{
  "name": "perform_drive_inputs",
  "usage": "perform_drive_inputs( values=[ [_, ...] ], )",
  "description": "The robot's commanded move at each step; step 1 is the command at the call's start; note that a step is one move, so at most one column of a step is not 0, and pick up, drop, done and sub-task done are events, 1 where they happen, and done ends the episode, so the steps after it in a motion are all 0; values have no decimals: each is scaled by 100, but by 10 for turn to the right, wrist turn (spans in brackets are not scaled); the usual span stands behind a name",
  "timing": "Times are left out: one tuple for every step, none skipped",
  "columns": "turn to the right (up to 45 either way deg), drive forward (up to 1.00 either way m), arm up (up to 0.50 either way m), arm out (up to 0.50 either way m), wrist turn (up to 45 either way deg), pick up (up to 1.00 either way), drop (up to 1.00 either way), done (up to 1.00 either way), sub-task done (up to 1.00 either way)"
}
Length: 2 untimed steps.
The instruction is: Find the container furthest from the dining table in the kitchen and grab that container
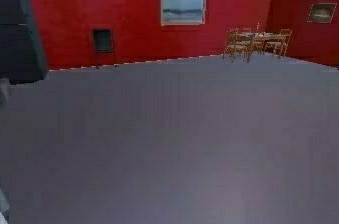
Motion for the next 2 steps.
perform_drive_inputs(
  values=[
    [210,0,0,0,0,0,0,0,0],
    [0,40,0,0,0,0,0,0,0]
  ],
)
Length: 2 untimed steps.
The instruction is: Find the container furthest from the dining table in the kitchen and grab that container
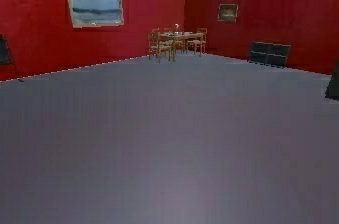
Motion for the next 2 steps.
perform_drive_inputs(
  values=[
    [450,0,0,0,0,0,0,0,0],
    [0,100,0,0,0,0,0,0,0]
  ],
)
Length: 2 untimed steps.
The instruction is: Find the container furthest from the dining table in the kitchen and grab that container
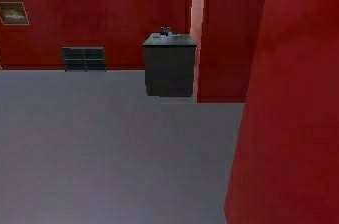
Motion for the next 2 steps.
perform_drive_inputs(
  values=[
    [0,100,0,0,0,0,0,0,0],
    [0,100,0,0,0,0,0,0,0]
  ],
)
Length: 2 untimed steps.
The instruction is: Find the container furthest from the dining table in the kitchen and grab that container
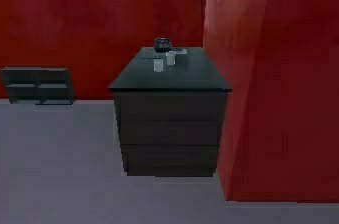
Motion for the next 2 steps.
perform_drive_inputs(
  values=[
    [0,65,0,0,0,0,0,0,0],
    [-450,0,0,0,0,0,0,0,0]
  ],
)
